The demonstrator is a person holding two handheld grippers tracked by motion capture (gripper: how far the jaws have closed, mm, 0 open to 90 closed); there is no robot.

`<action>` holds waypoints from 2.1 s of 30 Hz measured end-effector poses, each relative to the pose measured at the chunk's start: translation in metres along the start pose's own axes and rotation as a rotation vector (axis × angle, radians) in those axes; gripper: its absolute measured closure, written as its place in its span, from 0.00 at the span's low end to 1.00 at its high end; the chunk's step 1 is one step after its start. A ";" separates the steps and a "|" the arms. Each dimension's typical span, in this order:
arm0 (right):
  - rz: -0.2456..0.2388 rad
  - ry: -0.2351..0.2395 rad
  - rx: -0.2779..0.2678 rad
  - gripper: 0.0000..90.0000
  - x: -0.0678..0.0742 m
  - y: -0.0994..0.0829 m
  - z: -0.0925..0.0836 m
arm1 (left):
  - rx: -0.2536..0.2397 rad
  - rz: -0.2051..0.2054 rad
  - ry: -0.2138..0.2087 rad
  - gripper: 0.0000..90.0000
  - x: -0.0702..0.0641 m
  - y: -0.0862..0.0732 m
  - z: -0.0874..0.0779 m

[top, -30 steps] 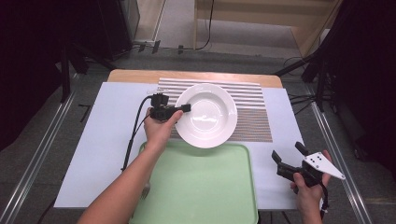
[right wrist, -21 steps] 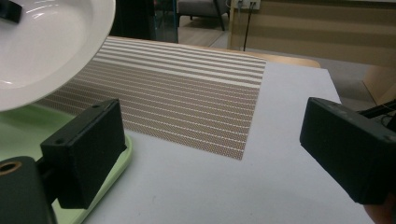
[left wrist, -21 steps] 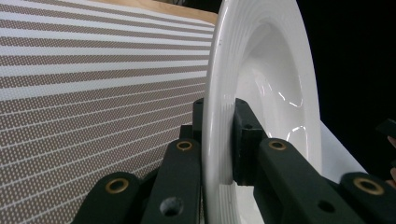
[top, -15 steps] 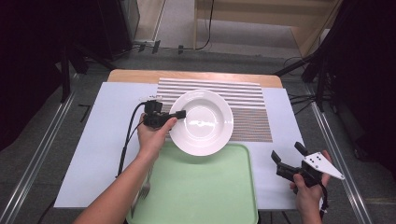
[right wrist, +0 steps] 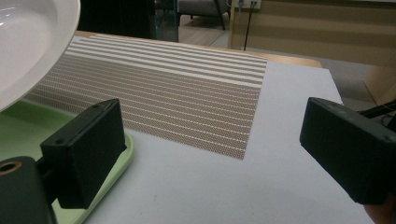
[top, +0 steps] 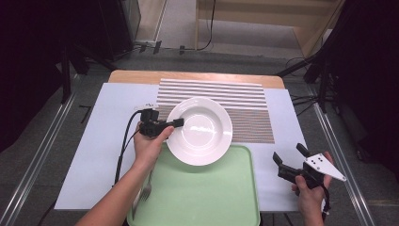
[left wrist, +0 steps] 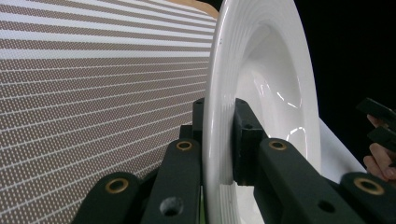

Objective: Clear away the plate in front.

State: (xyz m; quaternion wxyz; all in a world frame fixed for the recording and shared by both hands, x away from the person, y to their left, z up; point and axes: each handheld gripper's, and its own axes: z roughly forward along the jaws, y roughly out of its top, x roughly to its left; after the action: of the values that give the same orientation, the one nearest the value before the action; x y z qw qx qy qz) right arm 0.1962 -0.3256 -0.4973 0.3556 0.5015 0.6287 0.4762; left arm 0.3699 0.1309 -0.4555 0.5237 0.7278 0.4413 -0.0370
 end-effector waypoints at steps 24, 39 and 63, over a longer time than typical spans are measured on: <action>0.001 0.001 0.010 0.06 0.002 -0.001 0.001 | 0.027 -0.007 -0.051 0.91 -0.006 -0.034 -0.026; 0.003 0.004 0.014 0.06 0.005 -0.001 0.001 | 0.061 -0.011 -0.088 0.91 -0.014 -0.056 -0.035; -0.002 0.003 0.015 0.06 0.006 -0.001 0.001 | 0.142 -0.008 -0.144 0.91 -0.018 -0.080 -0.040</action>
State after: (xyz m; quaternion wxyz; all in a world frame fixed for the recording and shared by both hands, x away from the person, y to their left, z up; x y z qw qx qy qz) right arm 0.1955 -0.3192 -0.4984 0.3514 0.5027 0.6332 0.4720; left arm 0.2888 0.1569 -0.4867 0.5012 0.7566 0.4017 -0.1226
